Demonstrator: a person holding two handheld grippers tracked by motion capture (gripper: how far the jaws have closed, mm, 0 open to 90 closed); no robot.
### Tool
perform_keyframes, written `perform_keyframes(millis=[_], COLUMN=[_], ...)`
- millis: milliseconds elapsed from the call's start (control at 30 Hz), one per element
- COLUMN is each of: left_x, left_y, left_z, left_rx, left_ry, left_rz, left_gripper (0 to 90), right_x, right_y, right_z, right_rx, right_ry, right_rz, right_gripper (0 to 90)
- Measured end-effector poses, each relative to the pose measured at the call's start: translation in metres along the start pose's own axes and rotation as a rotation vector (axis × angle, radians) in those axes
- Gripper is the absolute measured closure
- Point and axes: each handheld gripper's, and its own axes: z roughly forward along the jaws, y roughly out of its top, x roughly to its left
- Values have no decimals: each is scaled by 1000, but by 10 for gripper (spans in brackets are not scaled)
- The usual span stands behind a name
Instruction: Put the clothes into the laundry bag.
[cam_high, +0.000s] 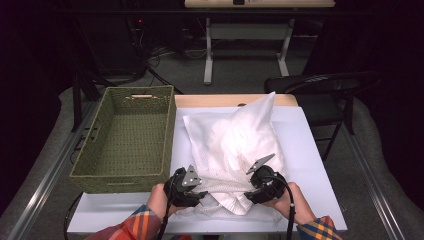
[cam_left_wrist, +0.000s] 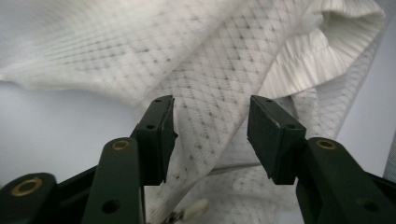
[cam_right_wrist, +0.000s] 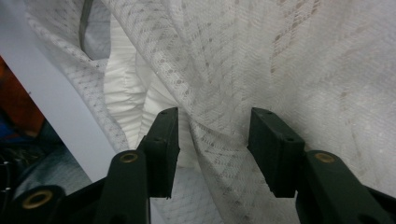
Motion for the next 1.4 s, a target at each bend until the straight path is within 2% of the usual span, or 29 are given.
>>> perform_keyframes(millis=[67, 100, 133, 167, 200, 300, 400, 500, 600, 633, 700, 733, 767, 833, 867, 900, 967, 1000, 1067, 1133, 1200, 1267, 1400], left_x=[-1, -2, -4, -7, -10, -22, -34, -44, -52, -54, -56, -57, -57, -56, -56, -54, -50, -47, -41, -35, -31, -25, -6], left_y=[0, 0, 0, 1, 2, 7, 11, 16, 22, 26, 32, 38, 41, 47, 48, 49, 49, 49, 50, 52, 55, 59, 69], left_z=[2, 1, -1, -4, -6, -6, 2, 15, 31, 35, 44, 50, 55, 65, 70, 74, 80, 81, 81, 82, 81, 81, 78], left_rx=[-7, -20, -40, -54, -71, -87, -78, -59, -38, -24, -36, -29, -38, -44, -48, -47, -75, -83, -102, -108, -111, -114, -154], left_ry=[-18, -15, -33, -32, -41, -81, -149, -206, -216, -196, -201, -190, -166, -153, -126, -126, -113, -98, -84, -72, -44, -18, 45], left_rz=[-24, -31, -39, -35, -29, -15, 7, 20, 28, 31, 27, 23, 9, -13, -28, -33, -68, -84, -101, -125, -119, -131, -188], left_gripper=[513, 487, 418, 356, 343, 311, 296, 182, 166, 162, 163, 166, 191, 240, 284, 362, 453, 569, 710, 780, 804, 815, 813], right_x=[1, 1, 0, -2, -3, -5, -8, -10, -11, -11, -13, -13, -15, -16, -17, -17, -19, -19, -20, -20, -21, -20, -19], right_y=[0, 1, 1, 1, 1, 2, 2, 3, 5, 5, 5, 6, 6, 6, 6, 5, 4, 4, 3, 4, 5, 6, 10], right_z=[1, 1, 1, 1, 0, -3, -6, -8, -7, -6, -5, -6, -6, -8, -8, -9, -9, -9, -11, -14, -18, -22, -35], right_rx=[-3, -7, -13, -21, -30, -60, -84, -104, -114, -113, -118, -122, -128, -136, -136, -139, -138, -141, -144, -156, -175, -195, -257], right_ry=[-28, -33, -34, -35, -25, -19, -18, -20, -19, -18, -24, -25, -26, -26, -29, -30, -23, -22, -14, -12, -1, 8, 36], right_rz=[-13, 0, 1, 12, 20, 43, 63, 86, 90, 98, 100, 103, 108, 124, 121, 128, 133, 140, 139, 141, 144, 147, 150], right_gripper=[693, 745, 788, 811, 827, 851, 864, 867, 865, 865, 866, 867, 870, 874, 875, 876, 876, 876, 876, 876, 876, 876, 878])
